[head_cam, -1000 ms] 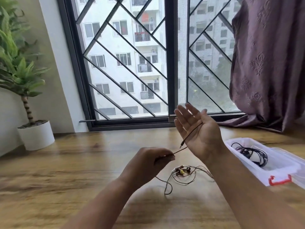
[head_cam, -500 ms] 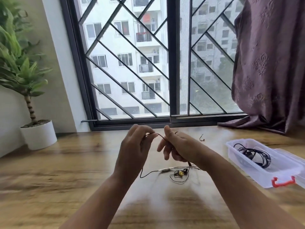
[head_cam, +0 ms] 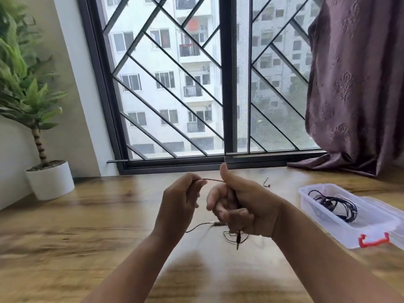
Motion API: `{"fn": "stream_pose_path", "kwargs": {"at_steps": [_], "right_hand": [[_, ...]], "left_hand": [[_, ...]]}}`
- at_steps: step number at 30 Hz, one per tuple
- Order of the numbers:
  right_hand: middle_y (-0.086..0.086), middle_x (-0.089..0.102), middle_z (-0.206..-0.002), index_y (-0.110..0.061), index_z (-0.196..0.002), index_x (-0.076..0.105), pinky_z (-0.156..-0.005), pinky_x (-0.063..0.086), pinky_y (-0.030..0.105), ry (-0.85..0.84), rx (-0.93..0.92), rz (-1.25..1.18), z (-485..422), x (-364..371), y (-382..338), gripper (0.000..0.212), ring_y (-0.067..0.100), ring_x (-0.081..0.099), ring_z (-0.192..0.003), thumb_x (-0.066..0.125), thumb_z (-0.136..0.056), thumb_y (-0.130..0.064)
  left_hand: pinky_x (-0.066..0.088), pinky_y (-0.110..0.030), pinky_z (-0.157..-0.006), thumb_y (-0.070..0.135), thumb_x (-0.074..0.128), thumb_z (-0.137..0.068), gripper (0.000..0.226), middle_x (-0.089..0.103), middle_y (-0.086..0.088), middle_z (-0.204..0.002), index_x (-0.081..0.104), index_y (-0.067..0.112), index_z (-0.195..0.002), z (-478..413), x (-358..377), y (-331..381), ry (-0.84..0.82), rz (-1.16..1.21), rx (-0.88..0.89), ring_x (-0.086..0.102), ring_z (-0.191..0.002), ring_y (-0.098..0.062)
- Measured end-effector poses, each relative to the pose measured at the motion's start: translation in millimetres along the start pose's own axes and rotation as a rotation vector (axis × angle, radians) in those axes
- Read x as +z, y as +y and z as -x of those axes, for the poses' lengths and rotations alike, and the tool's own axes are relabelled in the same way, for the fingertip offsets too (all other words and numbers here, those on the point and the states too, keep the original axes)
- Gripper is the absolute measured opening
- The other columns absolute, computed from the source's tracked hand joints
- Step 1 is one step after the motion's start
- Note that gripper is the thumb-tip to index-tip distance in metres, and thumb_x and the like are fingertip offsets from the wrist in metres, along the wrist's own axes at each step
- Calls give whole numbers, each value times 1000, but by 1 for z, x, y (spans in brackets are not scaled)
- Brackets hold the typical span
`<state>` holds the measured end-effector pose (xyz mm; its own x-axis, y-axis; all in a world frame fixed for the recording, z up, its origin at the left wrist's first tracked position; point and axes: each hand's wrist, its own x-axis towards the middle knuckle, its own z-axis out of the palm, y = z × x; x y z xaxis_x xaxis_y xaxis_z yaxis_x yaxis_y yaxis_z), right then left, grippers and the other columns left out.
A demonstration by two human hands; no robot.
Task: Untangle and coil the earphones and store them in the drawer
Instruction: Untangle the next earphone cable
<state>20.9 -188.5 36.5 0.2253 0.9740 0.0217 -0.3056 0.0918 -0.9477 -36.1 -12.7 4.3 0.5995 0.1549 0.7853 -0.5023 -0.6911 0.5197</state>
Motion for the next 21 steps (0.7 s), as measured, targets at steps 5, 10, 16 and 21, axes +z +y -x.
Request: {"fn": "stream_pose_path", "kwargs": {"at_steps": [5,10,16,21], "right_hand": [[0,71,-76,-9,-96,78,-37,27,10,-19,-177,-184,5,-3,-3,66,0,55,-49,36,-98,-61],[0,75,-83,-11,-98,80,-41,38,9,40,-207,-202,7,-7,-6,64,2,59,-56,39,-98,-61],[0,78,-86,-13,-100,80,-40,39,9,87,-179,-137,6,-8,-4,69,2,63,-57,34,-99,-64],[4,78,-84,-8,-98,80,-41,46,12,7,-215,-238,9,-10,-6,65,5,67,-59,39,-98,-59]], "left_hand": [[46,-24,-47,19,52,-102,20,59,1,-62,56,33,-89,4,7,-4,-132,71,-72,55,-46,-13],[36,-17,-47,29,50,-103,13,60,1,-60,45,27,-91,3,8,-4,-85,84,-122,46,-45,-8],[43,-15,-53,17,53,-102,18,57,7,-62,56,20,-84,4,7,2,-53,174,-131,51,-53,-8],[43,-19,-55,19,50,-103,21,57,5,-66,59,21,-84,1,7,-5,-25,136,-198,50,-55,-8]]}}
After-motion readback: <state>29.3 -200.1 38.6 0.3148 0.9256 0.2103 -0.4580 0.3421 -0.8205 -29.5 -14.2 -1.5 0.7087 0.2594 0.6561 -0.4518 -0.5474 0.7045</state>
